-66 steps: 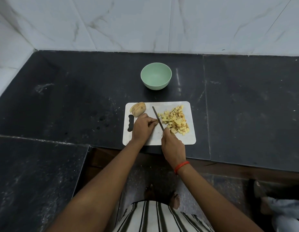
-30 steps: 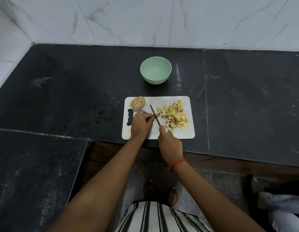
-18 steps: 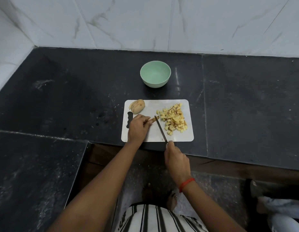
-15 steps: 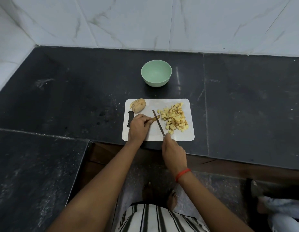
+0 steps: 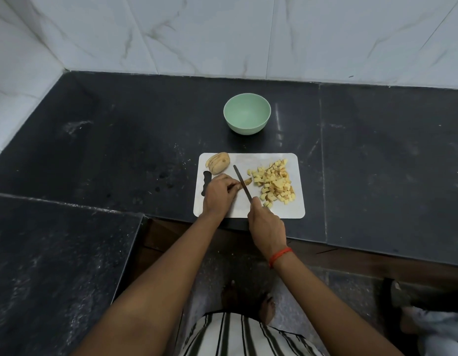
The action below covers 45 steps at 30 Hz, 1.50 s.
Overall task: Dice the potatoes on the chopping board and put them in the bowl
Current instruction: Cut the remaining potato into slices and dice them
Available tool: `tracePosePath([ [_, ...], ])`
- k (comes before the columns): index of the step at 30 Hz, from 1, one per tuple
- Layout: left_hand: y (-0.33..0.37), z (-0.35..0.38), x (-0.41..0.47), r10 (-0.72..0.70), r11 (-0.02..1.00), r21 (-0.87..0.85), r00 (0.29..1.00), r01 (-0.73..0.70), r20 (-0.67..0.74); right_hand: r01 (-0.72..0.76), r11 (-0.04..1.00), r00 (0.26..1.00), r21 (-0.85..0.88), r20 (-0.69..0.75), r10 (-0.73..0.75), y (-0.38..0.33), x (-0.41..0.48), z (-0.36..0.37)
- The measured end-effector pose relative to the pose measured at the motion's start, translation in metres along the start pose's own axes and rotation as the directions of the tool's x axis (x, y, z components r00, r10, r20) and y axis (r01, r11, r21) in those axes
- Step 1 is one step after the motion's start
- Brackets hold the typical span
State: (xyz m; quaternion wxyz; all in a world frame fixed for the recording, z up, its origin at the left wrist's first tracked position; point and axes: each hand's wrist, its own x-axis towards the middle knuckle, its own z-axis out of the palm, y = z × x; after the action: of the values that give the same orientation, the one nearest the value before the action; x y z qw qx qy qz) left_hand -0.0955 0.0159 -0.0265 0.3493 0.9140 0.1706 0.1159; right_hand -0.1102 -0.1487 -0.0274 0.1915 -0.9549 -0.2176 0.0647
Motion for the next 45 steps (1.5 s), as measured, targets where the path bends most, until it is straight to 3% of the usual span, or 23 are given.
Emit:
tracePosePath([
  [6,-0.002,0.001,0.0,-0.011,1.0,0.002,1.0,0.011,-0.029,-0.005,0.997,0.996,-0.075,0.092,0.012,0.007,-0.036,-0.008],
  [12,-0.009,0.002,0.001,-0.022,1.0,-0.014,1.0,0.022,-0.008,-0.098,0.991,0.992,0.086,0.092,0.09,0.015,-0.077,-0.016],
  [17,-0.014,0.001,-0.007,-0.026,1.0,-0.003,0.999,0.026,-0.03,-0.054,0.993,0.998,0.1,-0.011,0.056,0.006,-0.048,-0.013],
  [23,-0.01,0.0,-0.005,0.003,1.0,0.029,0.999,-0.002,-0.04,-0.023,0.996,1.0,0.089,0.011,0.022,-0.005,-0.01,-0.004],
  [34,-0.01,-0.002,-0.006,0.05,0.998,0.025,0.998,-0.049,-0.033,-0.01,1.0,1.0,-0.023,0.015,0.01,-0.016,0.001,0.004],
  [45,-0.014,0.0,-0.005,0.029,0.999,0.044,0.998,-0.027,-0.05,-0.02,0.989,1.0,-0.149,0.007,0.021,0.003,-0.054,-0.003],
])
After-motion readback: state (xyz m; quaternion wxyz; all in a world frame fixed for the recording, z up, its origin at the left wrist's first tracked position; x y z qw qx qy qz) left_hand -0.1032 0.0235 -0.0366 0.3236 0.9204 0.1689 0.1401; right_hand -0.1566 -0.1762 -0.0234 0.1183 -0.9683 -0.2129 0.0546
